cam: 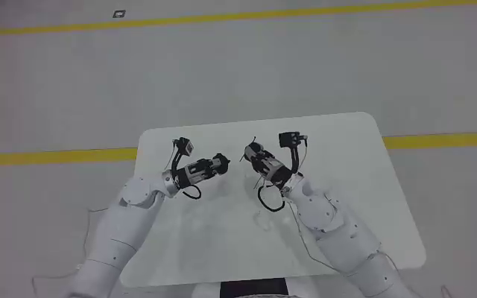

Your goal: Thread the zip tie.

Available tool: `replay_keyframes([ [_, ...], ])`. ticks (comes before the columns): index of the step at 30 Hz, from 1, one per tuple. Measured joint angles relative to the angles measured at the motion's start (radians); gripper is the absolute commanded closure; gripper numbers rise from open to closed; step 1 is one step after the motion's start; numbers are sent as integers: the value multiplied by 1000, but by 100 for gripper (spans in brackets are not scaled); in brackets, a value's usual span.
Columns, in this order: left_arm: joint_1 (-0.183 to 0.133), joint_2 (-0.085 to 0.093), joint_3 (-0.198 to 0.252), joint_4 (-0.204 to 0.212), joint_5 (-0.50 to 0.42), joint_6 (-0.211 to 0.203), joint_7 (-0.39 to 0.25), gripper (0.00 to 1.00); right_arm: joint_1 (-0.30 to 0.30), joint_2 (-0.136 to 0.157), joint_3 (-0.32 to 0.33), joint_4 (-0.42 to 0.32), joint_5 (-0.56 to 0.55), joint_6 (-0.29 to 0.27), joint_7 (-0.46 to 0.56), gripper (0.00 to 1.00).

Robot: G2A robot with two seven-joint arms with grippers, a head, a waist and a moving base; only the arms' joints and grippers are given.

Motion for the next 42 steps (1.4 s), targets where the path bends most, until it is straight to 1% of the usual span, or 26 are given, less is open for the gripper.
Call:
replay_keyframes([
  [5,-6,-3,22,3,0,-1,21,100,-12,-12,-42,-6,-72,34,-117,100],
  [10,-16,-4,28,14,-9,-6,39,100,-28,-18,-64,-9,-132,64,-176,100],
  [13,-20,-4,32,16,-7,-11,41,100,-30,-19,-67,-6,-153,69,-181,100],
  [20,-21,-4,32,16,-4,-12,41,100,-29,-19,-67,-6,-153,68,-179,100],
  [24,-21,-4,32,16,-5,-12,41,100,-24,-22,-82,-7,-185,63,-170,100],
  [32,-21,-4,32,16,-5,-12,41,100,-7,-36,-110,9,-220,97,-197,100],
  [42,-21,-4,32,16,-5,-12,41,100,-6,-48,-123,12,-262,132,-207,100],
])
